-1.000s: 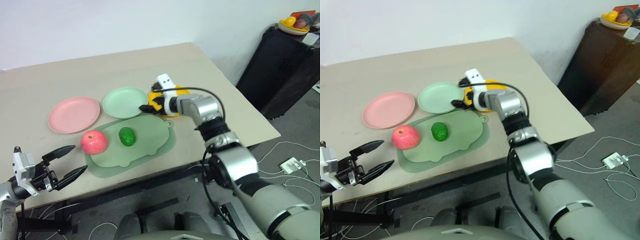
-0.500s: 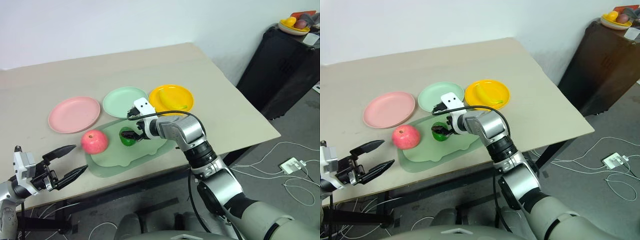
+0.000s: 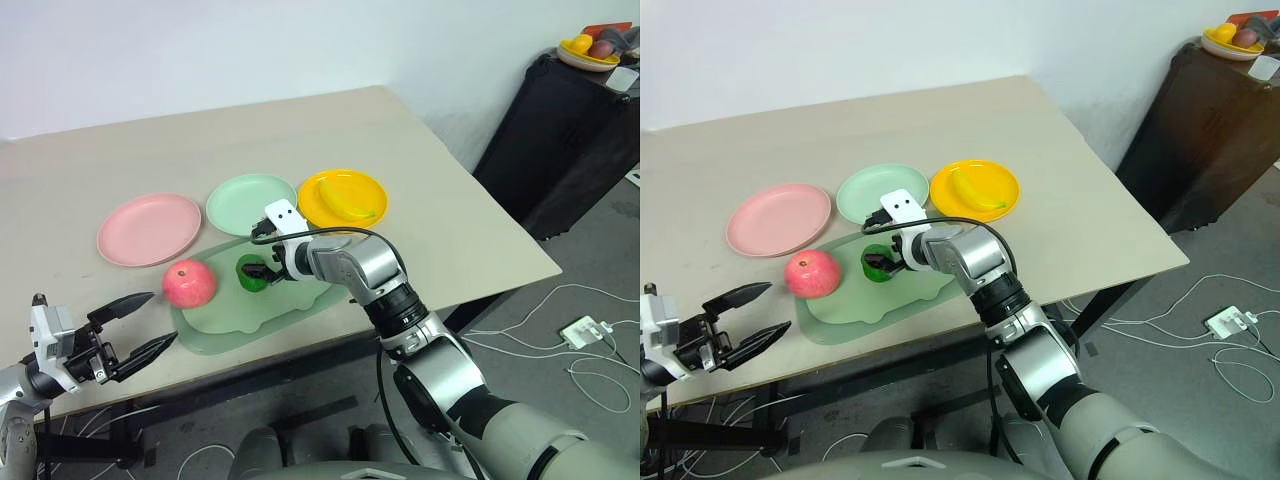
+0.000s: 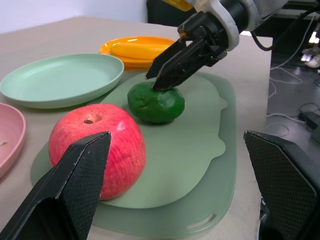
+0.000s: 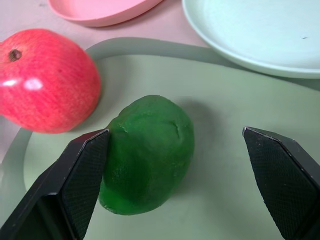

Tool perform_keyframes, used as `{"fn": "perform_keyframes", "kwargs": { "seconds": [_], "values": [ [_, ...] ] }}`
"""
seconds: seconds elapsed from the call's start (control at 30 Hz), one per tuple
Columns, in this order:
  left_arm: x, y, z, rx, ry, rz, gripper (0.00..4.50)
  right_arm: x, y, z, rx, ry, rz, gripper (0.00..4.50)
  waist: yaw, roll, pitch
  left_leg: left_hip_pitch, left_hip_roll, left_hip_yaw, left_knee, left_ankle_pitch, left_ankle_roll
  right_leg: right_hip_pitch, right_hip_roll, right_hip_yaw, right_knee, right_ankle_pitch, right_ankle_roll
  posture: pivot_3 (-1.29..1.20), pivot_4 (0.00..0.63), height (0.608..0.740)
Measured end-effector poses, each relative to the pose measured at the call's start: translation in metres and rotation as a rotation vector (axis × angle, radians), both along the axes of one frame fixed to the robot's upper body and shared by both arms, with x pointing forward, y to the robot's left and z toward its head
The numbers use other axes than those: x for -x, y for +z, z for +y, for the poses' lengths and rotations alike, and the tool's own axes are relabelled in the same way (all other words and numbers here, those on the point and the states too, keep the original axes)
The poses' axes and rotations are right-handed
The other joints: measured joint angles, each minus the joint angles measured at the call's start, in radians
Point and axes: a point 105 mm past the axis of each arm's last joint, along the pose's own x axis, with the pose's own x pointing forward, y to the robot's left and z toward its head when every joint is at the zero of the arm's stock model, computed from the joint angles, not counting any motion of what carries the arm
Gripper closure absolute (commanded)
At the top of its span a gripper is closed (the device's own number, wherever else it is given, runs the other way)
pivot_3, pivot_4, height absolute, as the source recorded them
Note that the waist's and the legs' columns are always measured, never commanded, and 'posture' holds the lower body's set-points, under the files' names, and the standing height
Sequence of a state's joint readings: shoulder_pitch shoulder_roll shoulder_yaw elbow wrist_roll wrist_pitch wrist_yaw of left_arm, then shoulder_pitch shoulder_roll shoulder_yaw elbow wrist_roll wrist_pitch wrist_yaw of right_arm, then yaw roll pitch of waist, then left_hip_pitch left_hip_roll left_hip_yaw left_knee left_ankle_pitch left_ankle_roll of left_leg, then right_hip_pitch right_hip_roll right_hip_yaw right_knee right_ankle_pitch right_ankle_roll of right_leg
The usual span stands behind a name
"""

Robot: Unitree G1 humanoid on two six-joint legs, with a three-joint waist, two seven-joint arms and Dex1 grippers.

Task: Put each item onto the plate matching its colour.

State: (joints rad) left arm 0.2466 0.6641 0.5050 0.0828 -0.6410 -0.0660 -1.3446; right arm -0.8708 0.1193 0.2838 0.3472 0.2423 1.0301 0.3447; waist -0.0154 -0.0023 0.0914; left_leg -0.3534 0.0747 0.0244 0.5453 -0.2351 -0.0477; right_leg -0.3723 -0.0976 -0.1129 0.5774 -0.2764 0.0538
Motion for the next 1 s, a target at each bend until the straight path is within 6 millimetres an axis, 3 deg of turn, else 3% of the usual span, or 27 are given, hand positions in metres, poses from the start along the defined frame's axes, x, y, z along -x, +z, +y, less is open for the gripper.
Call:
{"fn": "perform_keyframes", "kwargs": {
  "seconds": [0.43, 1.0],
  "values": [
    [0.002, -0.002, 0.000, -0.001, 0.006, 0.008, 0.00, 0.021, -0.011, 0.015, 0.054, 0.097, 0.042, 0.01, -0.002, 0.000, 0.000, -0.001, 0.001, 0.000, 0.000, 0.000, 0.000, -0.001, 0.000, 0.000, 0.000, 0.000, 0.000, 0.00, 0.150, 0.740],
    [0.003, -0.002, 0.000, -0.001, 0.007, 0.009, 0.00, 0.016, -0.018, 0.021, 0.033, 0.117, 0.004, 0.01, -0.002, 0.000, 0.000, -0.001, 0.002, 0.001, 0.000, 0.000, 0.000, -0.001, 0.000, 0.000, -0.001, 0.000, 0.000, 0.00, 0.150, 0.740]
  ]
}}
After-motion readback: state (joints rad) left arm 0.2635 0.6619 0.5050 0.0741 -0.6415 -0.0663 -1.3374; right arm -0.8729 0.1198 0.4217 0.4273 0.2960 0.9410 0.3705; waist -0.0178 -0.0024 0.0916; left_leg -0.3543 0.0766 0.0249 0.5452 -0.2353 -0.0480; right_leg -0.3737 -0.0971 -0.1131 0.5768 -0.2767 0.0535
